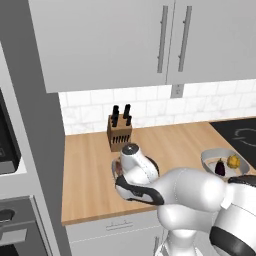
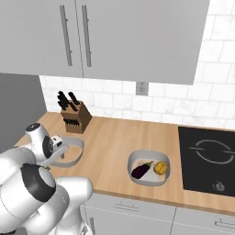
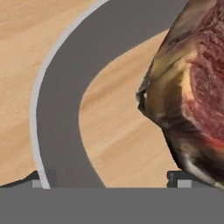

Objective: Take the meat container that has the steak and place it on the second highest rack of the freezer. Then take the vegetable container that has the squash and eggplant and place it on the highest rack of the freezer.

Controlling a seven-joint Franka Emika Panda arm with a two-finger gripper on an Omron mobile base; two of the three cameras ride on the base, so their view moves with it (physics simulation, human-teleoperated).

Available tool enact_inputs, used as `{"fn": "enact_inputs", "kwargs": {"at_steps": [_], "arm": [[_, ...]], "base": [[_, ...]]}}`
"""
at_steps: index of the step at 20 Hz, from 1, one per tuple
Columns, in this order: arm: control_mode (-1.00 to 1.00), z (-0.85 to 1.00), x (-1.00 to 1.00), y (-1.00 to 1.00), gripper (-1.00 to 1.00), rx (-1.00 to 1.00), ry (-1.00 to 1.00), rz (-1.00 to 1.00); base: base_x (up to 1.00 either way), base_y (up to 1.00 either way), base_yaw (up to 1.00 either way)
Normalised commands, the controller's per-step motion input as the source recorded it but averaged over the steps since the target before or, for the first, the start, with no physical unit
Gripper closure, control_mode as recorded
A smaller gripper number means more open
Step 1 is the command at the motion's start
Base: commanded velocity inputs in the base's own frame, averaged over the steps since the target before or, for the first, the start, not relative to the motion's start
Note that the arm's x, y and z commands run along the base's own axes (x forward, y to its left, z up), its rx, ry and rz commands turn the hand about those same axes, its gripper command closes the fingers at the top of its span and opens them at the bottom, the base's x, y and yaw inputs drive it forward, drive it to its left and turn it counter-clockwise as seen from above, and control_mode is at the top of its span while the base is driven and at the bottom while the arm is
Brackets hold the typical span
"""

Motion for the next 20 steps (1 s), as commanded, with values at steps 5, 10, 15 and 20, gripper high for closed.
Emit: {"fn": "enact_inputs", "kwargs": {"at_steps": [5, 10, 15, 20], "arm": [[-1.00, -0.29, 0.04, 0.00, -1.00, 0.00, -0.01, 0.00], [-1.00, -0.21, 0.00, 0.00, -1.00, 0.00, 0.07, 0.00], [-1.00, -0.19, 0.00, 0.00, 1.00, 0.00, 0.01, 0.00], [-1.00, -0.12, 0.00, 0.00, 1.00, 0.00, 0.00, 0.00]], "base": [[0.00, 0.00, 0.00], [0.00, 0.00, 0.00], [0.00, 0.00, 0.00], [0.00, 0.00, 0.00]]}}
